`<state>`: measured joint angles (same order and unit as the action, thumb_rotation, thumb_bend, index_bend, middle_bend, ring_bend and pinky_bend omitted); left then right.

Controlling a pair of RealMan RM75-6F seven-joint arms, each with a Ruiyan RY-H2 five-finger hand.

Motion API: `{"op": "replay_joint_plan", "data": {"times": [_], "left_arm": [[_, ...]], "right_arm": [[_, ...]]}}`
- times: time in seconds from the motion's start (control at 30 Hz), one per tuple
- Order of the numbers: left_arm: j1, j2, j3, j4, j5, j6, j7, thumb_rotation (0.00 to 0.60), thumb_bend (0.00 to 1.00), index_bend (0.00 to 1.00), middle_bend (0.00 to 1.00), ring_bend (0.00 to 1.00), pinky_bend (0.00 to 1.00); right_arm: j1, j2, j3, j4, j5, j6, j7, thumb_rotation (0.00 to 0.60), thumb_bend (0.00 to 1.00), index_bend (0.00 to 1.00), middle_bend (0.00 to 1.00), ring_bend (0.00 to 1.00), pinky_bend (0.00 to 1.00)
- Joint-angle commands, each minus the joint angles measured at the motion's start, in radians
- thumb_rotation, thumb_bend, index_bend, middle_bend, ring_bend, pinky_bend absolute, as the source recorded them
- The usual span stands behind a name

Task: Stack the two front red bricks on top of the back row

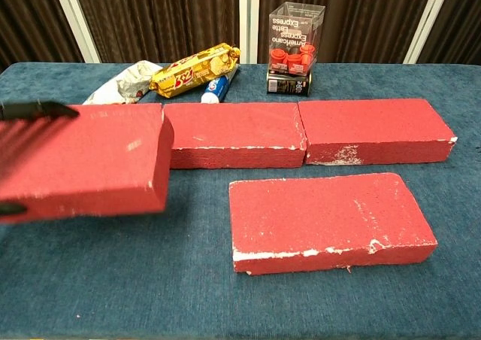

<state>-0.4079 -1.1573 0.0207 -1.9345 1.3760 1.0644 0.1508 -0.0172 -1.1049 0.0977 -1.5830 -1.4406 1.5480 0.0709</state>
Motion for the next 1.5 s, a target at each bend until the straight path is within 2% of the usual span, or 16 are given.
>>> {"op": "replay_joint_plan", "data": {"times": [0.03,0.2,0.27,0.47,0.67,0.87,1.03,1.17,1.5], "left_arm": [[-0.071,0.039,-0.078,-0.013,-0.067,-0.052,0.002,0.6,0.21,0.0,0.08,0.1,0.0],[-0.198,0.02,-0.16,0.063,-0.186,-0.203,-0.004,0.6,0.21,0.0,0.08,0.1,0.0],[-0.246,0.008,-0.179,0.109,-0.213,-0.26,-0.006,0.6,0.21,0.0,0.08,0.1,0.0],[-0.34,-0.053,-0.202,0.222,-0.305,-0.348,0.013,0.6,0.21,0.0,0.08,0.1,0.0],[-0.398,-0.12,-0.195,0.29,-0.462,-0.364,0.054,0.6,0.21,0.0,0.08,0.1,0.0],[-0.421,-0.163,-0.182,0.311,-0.561,-0.312,0.097,0.6,0.21,0.0,0.08,0.1,0.0],[-0.433,-0.173,-0.176,0.318,-0.587,-0.294,0.11,0.6,0.21,0.0,0.08,0.1,0.0],[-0.437,-0.19,-0.156,0.335,-0.567,-0.276,0.132,0.6,0.21,0.0,0.08,0.1,0.0],[-0.425,-0.194,-0.159,0.369,-0.487,-0.302,0.049,0.6,0.21,0.0,0.08,0.1,0.0]], "right_arm": [[-0.001,-0.001,0.001,-0.001,-0.002,0.004,-0.001,0.6,0.0,0.0,0.0,0.0,0.0],[0.0,-0.001,0.001,-0.002,0.002,-0.001,-0.009,0.6,0.0,0.0,0.0,0.0,0.0],[0.001,-0.001,0.002,-0.002,0.005,-0.003,-0.015,0.6,0.0,0.0,0.0,0.0,0.0],[0.004,-0.009,0.003,0.002,0.013,-0.009,-0.022,0.6,0.0,0.0,0.0,0.0,0.0],[0.01,-0.01,-0.002,0.012,-0.006,-0.014,-0.007,0.6,0.0,0.0,0.0,0.0,0.0],[0.007,-0.006,0.0,0.019,-0.001,-0.012,0.0,0.6,0.0,0.0,0.0,0.0,0.0],[0.003,-0.001,0.001,0.019,0.009,-0.011,-0.003,0.6,0.0,0.0,0.0,0.0,0.0],[0.007,-0.005,0.0,0.021,0.012,-0.02,-0.006,0.6,0.0,0.0,0.0,0.0,0.0],[0.007,-0.006,-0.002,0.021,0.028,-0.036,-0.016,0.6,0.0,0.0,0.0,0.0,0.0]]}}
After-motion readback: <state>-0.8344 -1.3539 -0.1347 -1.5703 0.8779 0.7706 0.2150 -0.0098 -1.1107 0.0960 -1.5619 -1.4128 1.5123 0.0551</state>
